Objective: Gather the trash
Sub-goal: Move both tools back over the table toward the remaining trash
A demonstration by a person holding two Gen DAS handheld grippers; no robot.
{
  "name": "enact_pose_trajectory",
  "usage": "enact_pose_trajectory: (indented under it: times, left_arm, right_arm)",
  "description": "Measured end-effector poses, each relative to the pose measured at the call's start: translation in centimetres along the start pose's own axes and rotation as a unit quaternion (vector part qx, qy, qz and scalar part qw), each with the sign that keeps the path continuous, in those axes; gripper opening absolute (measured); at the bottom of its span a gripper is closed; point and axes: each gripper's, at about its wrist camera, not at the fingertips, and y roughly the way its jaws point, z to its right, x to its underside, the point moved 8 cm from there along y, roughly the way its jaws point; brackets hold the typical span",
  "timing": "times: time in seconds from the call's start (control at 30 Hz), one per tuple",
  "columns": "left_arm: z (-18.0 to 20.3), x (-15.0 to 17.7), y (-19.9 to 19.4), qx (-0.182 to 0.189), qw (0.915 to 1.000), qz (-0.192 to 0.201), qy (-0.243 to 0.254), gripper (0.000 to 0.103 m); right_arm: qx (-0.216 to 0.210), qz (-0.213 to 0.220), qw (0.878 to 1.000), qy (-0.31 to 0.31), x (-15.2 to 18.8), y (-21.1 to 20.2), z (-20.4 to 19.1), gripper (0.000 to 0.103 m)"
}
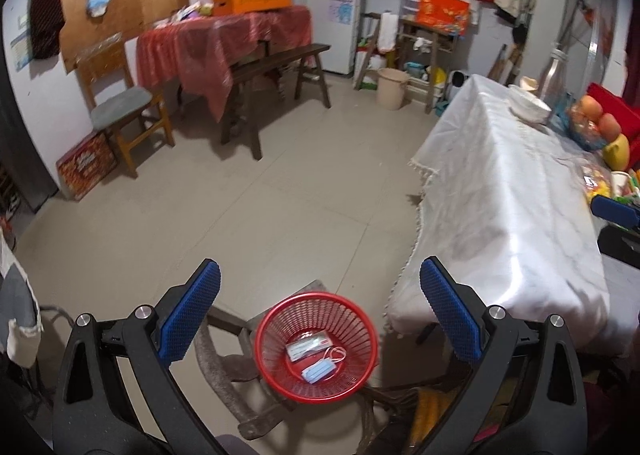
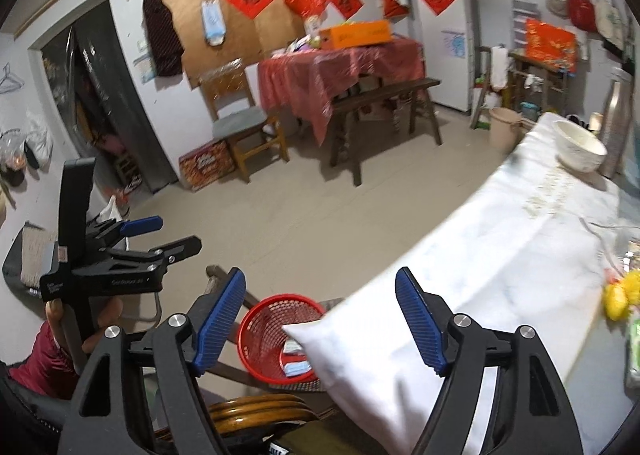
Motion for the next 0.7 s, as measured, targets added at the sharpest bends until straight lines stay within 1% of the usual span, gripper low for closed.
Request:
enact_pose_trajectory:
  times: [0.23, 0.33, 0.4, 0.5, 0.6, 0.7]
  left_arm:
    - [6.1, -1.2, -1.7, 0.031, 0.9985, 0.021, 0.04, 0.096]
    - [9.8, -1.3, -2.0, 0.049, 0.9963, 0.025, 0.067, 0.096]
    - [12.0, -1.2, -2.0, 0.06, 0.9946, 0.025, 0.081, 0.096]
    - [15.6, -1.0, -1.5, 0.08, 0.9918, 0.018, 0.098, 0.096]
    - [19.3, -0.9, -1.0, 0.115, 0.9879, 0.012, 0.103, 0.096]
    - [23.1, -0.8, 0.0, 0.143, 0.9836, 0.003, 0.109, 0.096]
  right_arm:
    - [0.039, 0.06, 0.997, 0.035, -0.1, -5.6, 5.4, 0.082]
    - [0.066, 0.086, 0.993, 0.051, 0.5, -8.0, 7.9, 0.085]
    - [0.089, 0.107, 0.988, 0.066, 1.3, -10.0, 10.5, 0.089]
    - [0.128, 0.127, 0.98, 0.085, 2.9, -12.5, 13.9, 0.09]
    - [0.174, 0.147, 0.967, 0.117, 4.9, -15.5, 18.4, 0.091]
    - [0.208, 0.156, 0.955, 0.141, 6.6, -17.2, 21.7, 0.091]
